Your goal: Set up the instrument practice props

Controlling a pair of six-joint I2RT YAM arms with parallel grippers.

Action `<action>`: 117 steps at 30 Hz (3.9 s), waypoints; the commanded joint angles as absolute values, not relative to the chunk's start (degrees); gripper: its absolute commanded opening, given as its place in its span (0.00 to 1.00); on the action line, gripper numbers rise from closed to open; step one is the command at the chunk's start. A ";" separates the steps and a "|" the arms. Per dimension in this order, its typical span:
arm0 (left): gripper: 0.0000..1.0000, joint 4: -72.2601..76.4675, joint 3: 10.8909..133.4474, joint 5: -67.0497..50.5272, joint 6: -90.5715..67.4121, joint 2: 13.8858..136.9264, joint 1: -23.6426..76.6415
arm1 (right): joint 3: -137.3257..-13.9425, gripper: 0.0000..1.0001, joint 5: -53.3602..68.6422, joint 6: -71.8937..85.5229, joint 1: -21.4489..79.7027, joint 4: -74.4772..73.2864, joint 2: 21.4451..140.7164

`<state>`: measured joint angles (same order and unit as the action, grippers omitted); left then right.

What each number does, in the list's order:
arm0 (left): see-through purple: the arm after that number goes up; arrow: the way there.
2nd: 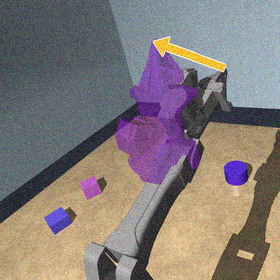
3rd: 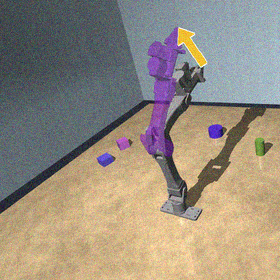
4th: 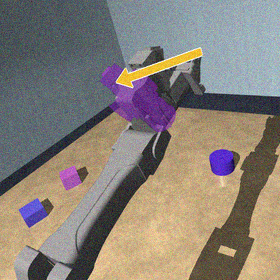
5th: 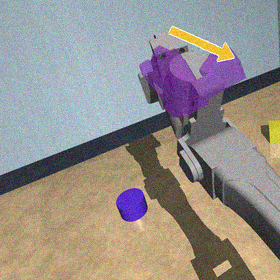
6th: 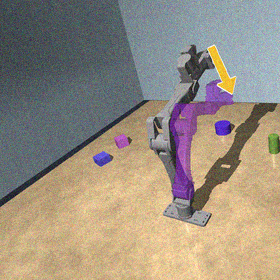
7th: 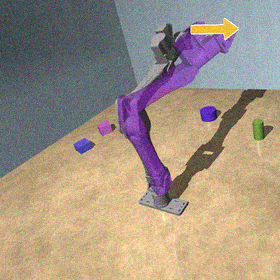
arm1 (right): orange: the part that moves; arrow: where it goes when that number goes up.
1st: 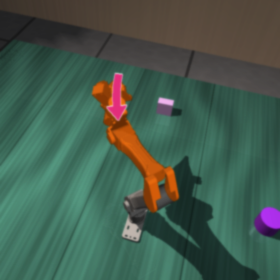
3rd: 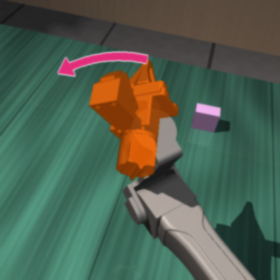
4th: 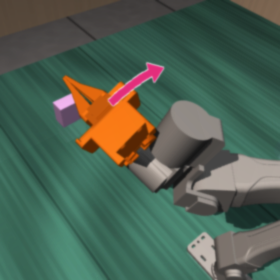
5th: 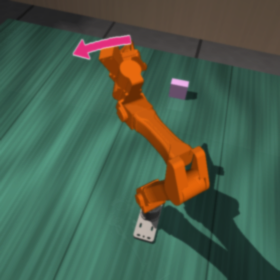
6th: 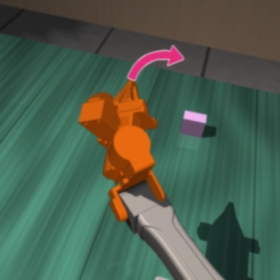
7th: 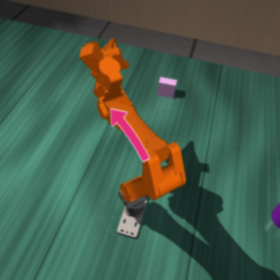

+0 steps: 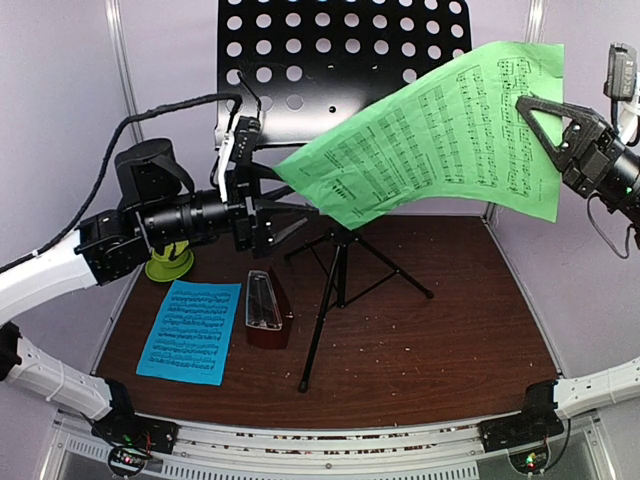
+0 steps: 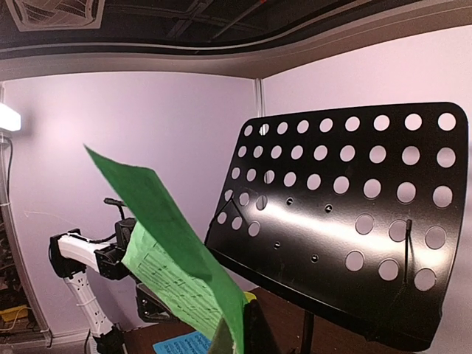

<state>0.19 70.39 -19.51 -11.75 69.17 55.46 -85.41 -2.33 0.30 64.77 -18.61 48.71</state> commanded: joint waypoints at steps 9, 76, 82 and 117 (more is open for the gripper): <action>0.49 19.93 79.60 -27.68 -17.34 80.10 55.94 | -80.80 0.00 0.43 8.19 60.27 -10.99 48.08; 0.00 -67.74 122.65 -29.46 3.08 98.19 58.24 | -102.17 0.45 7.73 -11.24 64.00 -60.65 76.15; 0.00 -67.91 121.73 -26.73 3.32 97.06 58.62 | -104.14 0.13 8.33 -10.49 64.18 -60.95 77.87; 0.74 -28.74 111.05 18.07 -12.77 75.94 58.62 | -107.19 0.00 5.85 4.93 53.61 -19.47 66.49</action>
<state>-31.31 109.62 10.90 -12.01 74.56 58.35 -106.76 7.33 -0.25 56.21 -30.79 65.56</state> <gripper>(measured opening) 0.734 0.011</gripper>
